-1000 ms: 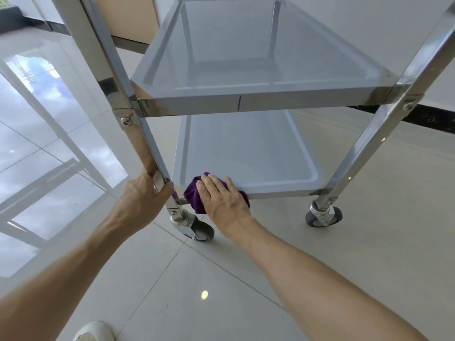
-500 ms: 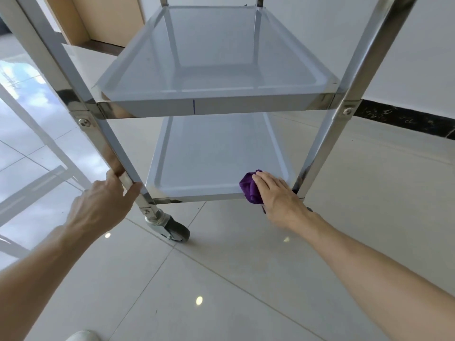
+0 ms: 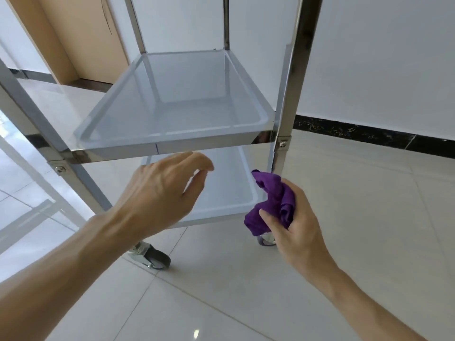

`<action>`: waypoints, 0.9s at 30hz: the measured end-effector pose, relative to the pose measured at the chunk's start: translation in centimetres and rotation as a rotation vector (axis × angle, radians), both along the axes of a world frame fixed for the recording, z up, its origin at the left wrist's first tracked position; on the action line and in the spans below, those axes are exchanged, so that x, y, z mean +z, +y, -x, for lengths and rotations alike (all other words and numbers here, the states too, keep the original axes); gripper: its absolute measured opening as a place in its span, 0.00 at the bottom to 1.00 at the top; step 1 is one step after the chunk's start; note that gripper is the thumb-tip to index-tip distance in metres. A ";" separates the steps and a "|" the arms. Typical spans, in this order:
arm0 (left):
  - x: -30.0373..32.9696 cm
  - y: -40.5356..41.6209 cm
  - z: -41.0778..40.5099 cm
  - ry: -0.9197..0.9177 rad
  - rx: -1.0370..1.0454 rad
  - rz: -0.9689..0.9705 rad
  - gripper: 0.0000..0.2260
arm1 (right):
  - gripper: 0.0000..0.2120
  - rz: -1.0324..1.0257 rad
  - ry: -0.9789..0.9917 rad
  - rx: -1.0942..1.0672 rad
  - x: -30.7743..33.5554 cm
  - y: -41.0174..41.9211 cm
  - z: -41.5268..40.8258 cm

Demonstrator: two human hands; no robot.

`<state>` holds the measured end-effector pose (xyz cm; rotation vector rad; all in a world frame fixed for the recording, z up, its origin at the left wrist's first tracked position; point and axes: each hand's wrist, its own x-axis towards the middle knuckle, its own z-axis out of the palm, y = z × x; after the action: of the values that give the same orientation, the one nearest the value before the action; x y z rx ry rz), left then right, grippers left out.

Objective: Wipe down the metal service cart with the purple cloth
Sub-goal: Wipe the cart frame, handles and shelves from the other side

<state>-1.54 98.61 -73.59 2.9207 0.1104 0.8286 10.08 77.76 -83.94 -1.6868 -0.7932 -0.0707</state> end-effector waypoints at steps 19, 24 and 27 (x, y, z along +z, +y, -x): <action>6.4 -8.2 -15.0 -0.276 -0.111 0.767 0.10 | 0.32 -0.178 0.037 -0.361 1.3 6.6 -4.8; 6.2 -8.0 -14.7 -0.291 -0.108 0.714 0.10 | 0.30 -0.147 0.186 -0.373 -4.9 7.5 -4.4; 6.1 -7.7 -14.6 -0.287 -0.101 0.699 0.10 | 0.25 -0.030 0.367 -0.324 -8.5 6.9 -3.9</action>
<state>13.01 90.92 -67.48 2.1234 0.1827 0.9450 13.96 84.66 -92.40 -1.7203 -0.2418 0.0037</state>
